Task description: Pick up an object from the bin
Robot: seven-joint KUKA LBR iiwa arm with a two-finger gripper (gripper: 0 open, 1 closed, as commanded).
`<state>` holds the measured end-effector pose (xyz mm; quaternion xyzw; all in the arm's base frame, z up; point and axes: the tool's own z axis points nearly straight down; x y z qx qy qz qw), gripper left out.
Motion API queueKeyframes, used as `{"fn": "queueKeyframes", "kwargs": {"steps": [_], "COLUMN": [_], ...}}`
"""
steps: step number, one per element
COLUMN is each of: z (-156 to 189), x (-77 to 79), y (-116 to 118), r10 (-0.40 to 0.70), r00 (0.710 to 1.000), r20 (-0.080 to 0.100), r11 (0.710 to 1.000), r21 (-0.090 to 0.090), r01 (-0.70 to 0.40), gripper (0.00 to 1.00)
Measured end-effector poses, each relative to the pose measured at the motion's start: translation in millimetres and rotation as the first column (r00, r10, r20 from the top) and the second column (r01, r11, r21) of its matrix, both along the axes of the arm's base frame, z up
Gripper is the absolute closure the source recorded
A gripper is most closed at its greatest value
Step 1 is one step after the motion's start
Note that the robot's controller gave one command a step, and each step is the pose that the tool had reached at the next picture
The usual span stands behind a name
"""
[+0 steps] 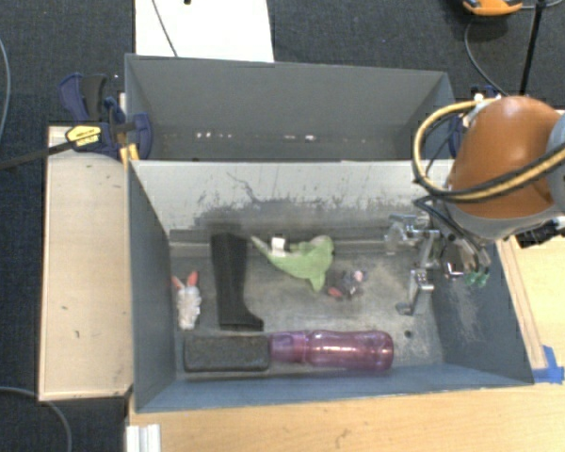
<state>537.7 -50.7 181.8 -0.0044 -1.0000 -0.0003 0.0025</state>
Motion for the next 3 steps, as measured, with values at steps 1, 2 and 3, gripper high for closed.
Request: {"fn": "queueKeyframes", "kwargs": {"steps": [1, 2, 3], "z": [4, -31, -60], "x": [1.7, -0.1, -12.1], "y": [0, 33, 64], "r10": [0.001, -0.024, -0.022], "r00": [1.0, 1.0, 1.0], "r20": [0.008, 0.014, 0.006], "r11": [1.0, 1.0, 1.0], "r21": [-0.001, -0.002, 0.001], "r01": [-0.001, 0.024, 0.022], "gripper": [0.0, 0.0, 0.0]}}
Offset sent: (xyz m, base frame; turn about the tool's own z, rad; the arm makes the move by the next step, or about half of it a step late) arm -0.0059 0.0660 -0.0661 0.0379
